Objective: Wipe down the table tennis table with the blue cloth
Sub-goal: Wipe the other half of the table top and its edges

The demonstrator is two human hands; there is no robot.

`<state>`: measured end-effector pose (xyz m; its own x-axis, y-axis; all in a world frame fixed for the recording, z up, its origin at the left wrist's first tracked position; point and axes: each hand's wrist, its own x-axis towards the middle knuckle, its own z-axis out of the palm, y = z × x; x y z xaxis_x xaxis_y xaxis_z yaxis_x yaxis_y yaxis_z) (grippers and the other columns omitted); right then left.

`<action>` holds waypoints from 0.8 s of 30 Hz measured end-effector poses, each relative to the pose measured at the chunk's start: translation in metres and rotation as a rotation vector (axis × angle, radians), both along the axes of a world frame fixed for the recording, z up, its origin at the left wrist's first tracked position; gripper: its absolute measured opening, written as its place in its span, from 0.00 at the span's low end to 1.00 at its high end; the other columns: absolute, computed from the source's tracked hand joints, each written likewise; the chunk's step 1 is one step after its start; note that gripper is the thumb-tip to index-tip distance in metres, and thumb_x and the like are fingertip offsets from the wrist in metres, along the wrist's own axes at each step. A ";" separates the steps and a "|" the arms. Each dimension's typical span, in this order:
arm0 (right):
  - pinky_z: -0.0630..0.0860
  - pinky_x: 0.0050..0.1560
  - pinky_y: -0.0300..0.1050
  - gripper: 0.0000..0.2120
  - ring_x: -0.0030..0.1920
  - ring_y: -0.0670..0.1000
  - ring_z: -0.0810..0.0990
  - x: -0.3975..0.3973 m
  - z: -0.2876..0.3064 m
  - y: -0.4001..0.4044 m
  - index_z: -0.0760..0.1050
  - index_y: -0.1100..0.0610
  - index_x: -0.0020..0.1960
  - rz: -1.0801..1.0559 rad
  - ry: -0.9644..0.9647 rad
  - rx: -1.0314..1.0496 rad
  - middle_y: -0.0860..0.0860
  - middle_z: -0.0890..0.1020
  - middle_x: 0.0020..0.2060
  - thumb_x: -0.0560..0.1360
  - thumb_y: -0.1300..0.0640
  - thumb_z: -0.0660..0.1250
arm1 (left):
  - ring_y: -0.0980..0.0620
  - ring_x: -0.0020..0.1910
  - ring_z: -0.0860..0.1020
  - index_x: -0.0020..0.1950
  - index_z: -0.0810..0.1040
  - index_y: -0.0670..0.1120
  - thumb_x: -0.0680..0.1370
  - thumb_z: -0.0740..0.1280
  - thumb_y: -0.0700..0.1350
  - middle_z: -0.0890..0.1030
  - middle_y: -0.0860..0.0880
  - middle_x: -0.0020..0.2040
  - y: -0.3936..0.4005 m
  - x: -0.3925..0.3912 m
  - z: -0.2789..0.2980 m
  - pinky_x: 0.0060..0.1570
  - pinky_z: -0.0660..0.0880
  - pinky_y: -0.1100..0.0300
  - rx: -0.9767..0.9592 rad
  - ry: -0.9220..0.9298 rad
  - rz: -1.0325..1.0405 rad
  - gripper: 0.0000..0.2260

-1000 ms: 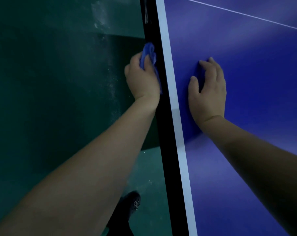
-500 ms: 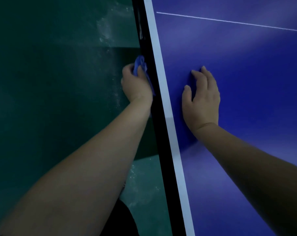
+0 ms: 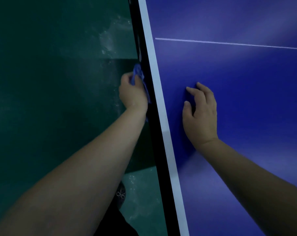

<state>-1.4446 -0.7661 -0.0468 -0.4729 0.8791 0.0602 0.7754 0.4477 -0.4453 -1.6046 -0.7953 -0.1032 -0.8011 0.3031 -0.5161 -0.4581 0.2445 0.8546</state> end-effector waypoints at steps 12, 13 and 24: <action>0.59 0.73 0.52 0.20 0.72 0.51 0.64 -0.162 -0.002 0.147 0.68 0.53 0.70 0.114 -0.126 0.120 0.51 0.67 0.71 0.80 0.53 0.55 | 0.57 0.45 0.77 0.54 0.79 0.43 0.80 0.64 0.40 0.79 0.42 0.55 0.064 -0.065 -0.012 0.54 0.75 0.63 0.052 0.005 0.064 0.06; 0.59 0.72 0.52 0.19 0.71 0.50 0.64 -0.168 -0.003 0.154 0.68 0.53 0.70 0.113 -0.121 0.121 0.51 0.67 0.71 0.80 0.53 0.55 | 0.55 0.46 0.78 0.54 0.79 0.44 0.80 0.64 0.40 0.79 0.43 0.55 0.059 -0.060 -0.014 0.55 0.76 0.60 0.042 -0.063 0.065 0.06; 0.65 0.70 0.52 0.20 0.71 0.49 0.64 -0.174 -0.004 0.164 0.69 0.52 0.70 0.039 -0.025 0.063 0.49 0.66 0.72 0.78 0.54 0.57 | 0.52 0.50 0.79 0.54 0.80 0.42 0.80 0.65 0.41 0.80 0.46 0.53 0.123 -0.129 -0.016 0.50 0.72 0.67 0.015 0.027 0.055 0.07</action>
<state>-1.6185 -0.6022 -0.0508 -0.5085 0.8550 0.1020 0.7677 0.5039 -0.3959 -1.7338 -0.6722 -0.1189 -0.8303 0.2655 -0.4899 -0.4475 0.2064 0.8702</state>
